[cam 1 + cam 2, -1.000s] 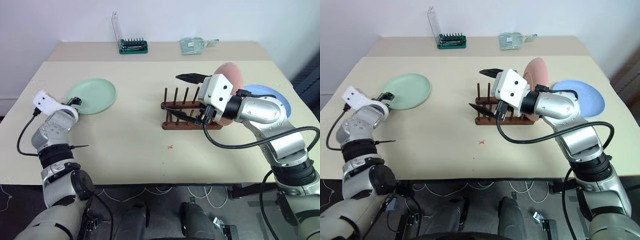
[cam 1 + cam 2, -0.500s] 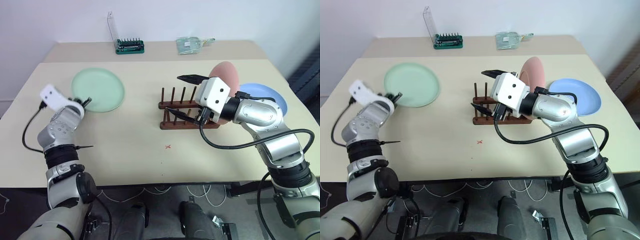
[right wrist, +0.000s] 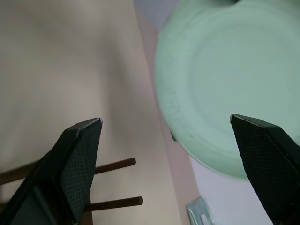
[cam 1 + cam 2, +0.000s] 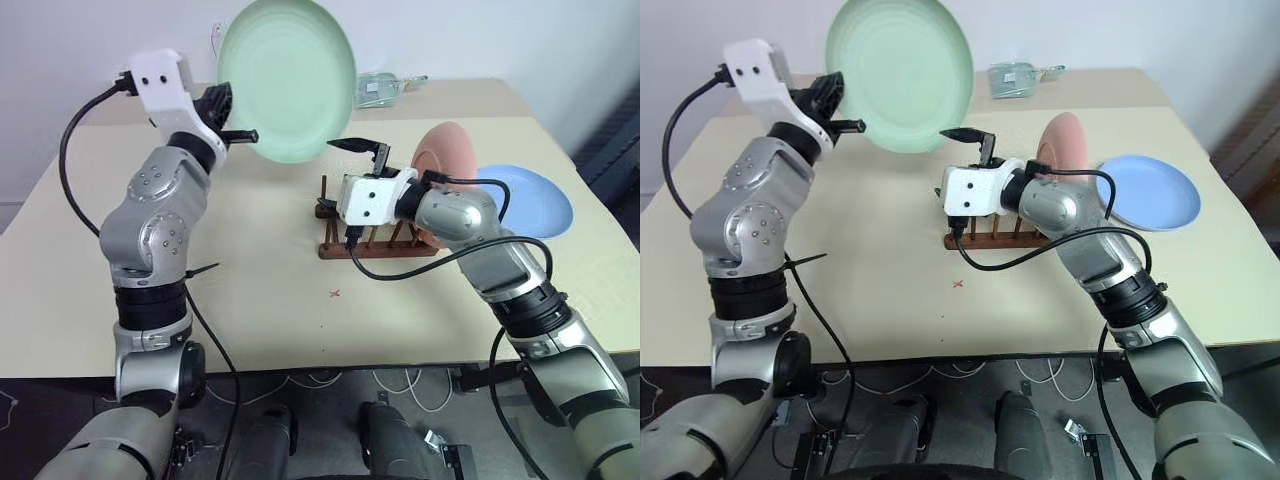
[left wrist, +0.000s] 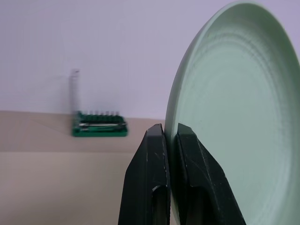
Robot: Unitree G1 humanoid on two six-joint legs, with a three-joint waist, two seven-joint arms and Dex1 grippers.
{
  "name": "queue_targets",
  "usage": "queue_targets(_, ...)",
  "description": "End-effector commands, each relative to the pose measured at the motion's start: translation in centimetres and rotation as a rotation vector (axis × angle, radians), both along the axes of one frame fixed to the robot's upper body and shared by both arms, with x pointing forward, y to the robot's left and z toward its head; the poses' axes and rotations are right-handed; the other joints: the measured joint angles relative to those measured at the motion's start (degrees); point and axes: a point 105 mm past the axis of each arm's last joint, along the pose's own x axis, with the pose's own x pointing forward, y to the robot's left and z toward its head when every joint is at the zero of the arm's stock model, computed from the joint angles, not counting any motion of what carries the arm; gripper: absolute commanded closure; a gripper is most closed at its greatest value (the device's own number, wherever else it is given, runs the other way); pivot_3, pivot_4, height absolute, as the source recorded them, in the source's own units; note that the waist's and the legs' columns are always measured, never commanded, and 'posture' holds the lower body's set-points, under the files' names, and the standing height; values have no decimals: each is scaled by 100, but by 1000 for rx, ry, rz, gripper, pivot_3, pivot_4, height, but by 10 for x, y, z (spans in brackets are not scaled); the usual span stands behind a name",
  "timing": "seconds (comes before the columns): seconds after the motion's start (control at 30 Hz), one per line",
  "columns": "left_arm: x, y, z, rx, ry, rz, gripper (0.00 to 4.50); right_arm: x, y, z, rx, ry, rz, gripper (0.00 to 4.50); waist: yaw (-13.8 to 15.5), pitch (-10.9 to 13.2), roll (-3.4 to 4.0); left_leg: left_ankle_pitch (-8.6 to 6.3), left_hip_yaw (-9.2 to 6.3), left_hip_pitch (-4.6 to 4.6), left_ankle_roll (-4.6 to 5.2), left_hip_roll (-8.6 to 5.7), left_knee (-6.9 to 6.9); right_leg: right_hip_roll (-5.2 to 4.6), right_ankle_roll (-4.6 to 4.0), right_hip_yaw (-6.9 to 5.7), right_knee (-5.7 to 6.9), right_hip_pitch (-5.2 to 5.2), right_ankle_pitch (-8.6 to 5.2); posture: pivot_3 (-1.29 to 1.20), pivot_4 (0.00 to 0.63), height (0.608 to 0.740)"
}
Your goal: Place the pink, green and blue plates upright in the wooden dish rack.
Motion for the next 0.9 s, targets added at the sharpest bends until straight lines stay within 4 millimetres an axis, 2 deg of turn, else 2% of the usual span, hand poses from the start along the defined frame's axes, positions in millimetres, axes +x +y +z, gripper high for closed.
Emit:
queue_targets(0.03,-16,-18,22,-20,-58,-72,4449,-1,3,24,4,-142,5,0,2,0,0,0,0,0,0,-1,0,0,0,0,0,0,0,0,150,740)
queue_targets(0.33,-27,-35,20,-20,-6,-187,4449,14,-4,23,-92,-277,-74,0,-12,0,0,2,0,2,-4,0,-1,2,0,1,2,0,0,0,150,740)
queue_targets(0.43,-27,-35,17,-24,12,-194,4500,17,-5,23,-102,-292,-83,952,-14,0,0,3,0,2,-6,0,-1,2,0,2,2,0,0,0,150,740)
queue_targets(0.57,-27,-31,17,-67,13,-202,4500,16,-5,24,-95,-301,-82,2878,-17,0,0,4,1,2,-6,0,-1,2,-1,2,2,0,0,0,150,740)
queue_targets(0.67,-27,-26,20,-129,-7,-199,3429,16,-5,26,-87,-311,-84,4408,-8,0,0,4,1,2,-7,0,-1,2,-1,3,2,0,0,0,150,740)
queue_targets(0.8,-28,0,38,-169,-120,-103,1421,13,-4,31,-2,-276,-70,4500,-18,0,0,5,1,2,-8,0,-1,2,-1,3,1,0,0,0,150,740)
queue_targets(0.87,-25,16,40,-183,-139,-45,398,10,-3,37,59,-250,-59,4500,-20,0,0,5,1,2,-9,1,-2,3,-2,3,1,0,0,0,150,740)
queue_targets(0.9,-22,31,39,-185,-139,4,398,7,-2,43,113,-228,-42,4500,-20,0,0,6,1,2,-10,1,-2,3,-2,3,1,0,1,0,150,740)
